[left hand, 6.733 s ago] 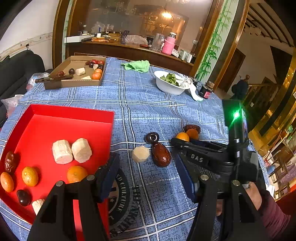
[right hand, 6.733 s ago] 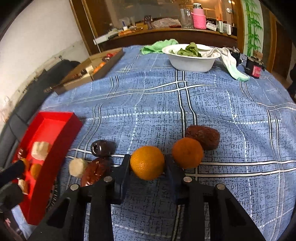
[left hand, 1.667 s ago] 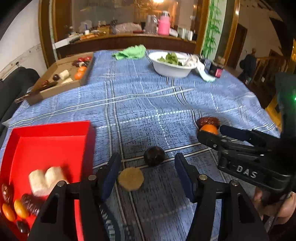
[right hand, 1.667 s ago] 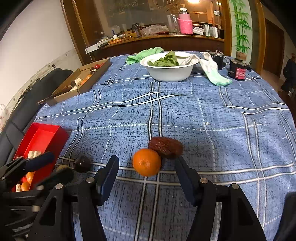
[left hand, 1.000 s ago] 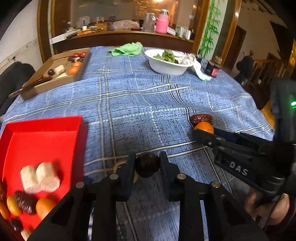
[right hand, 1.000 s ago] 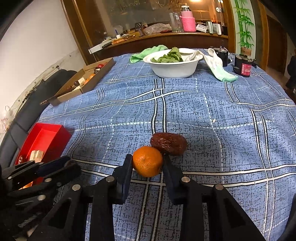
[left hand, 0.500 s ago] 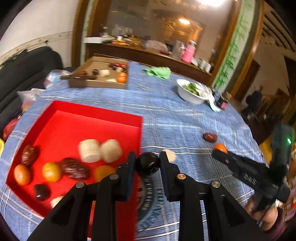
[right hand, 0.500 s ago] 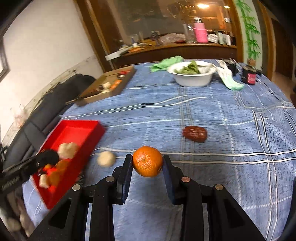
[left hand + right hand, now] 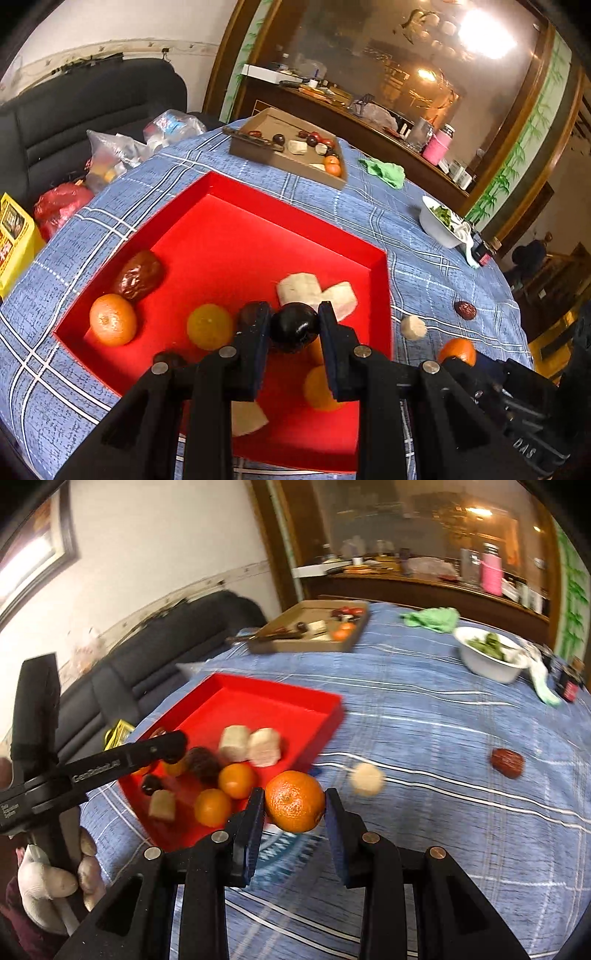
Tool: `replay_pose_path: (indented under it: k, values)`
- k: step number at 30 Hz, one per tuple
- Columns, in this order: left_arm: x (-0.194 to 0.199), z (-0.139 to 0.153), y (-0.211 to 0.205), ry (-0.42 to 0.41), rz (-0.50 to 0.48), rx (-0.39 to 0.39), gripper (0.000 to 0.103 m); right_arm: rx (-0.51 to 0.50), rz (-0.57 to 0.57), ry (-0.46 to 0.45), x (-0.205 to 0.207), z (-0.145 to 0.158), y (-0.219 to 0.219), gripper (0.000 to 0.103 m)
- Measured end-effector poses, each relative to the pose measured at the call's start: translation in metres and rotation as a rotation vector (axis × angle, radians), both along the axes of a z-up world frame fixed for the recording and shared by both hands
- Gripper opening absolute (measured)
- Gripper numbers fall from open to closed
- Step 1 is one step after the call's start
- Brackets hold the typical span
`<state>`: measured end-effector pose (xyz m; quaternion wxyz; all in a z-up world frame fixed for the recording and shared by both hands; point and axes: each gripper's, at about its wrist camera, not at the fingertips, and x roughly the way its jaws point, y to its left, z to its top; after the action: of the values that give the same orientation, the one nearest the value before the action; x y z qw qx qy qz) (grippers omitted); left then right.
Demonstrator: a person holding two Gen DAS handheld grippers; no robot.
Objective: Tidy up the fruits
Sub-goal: 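Release the tangerine into the red tray with the right tool while the left tool releases the plum there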
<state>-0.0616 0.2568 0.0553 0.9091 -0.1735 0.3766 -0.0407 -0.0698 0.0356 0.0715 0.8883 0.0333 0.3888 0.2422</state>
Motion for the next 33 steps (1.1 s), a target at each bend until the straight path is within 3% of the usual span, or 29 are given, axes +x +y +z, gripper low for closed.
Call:
replay_pose_path:
  k: [5,14,16,20,25,29,33]
  values:
    - [0.005,-0.007,0.012,0.011,0.018,-0.013,0.025,-0.04,0.046,-0.002,0.011,-0.001,0.033,0.036]
    - [0.015,-0.018,0.026,0.036,0.038,-0.026,0.026,-0.107,0.044,0.012,0.066,-0.007,0.071,0.036]
    - [0.016,-0.018,0.026,0.035,0.033,-0.025,0.031,-0.127,0.038,0.018,0.078,-0.011,0.077,0.036]
    - [0.018,-0.015,0.027,0.019,0.026,-0.022,0.057,-0.145,0.025,0.031,0.093,-0.016,0.083,0.036]
    - [0.021,-0.014,0.032,0.024,0.03,-0.037,0.063,-0.146,0.027,0.026,0.104,-0.017,0.09,0.037]
    - [0.021,-0.016,0.037,0.038,0.05,-0.047,0.065,-0.125,0.026,0.0,0.102,-0.01,0.09,0.051]
    - [0.02,-0.014,0.035,0.036,0.051,-0.041,0.065,-0.121,0.023,-0.025,0.097,-0.002,0.089,0.053]
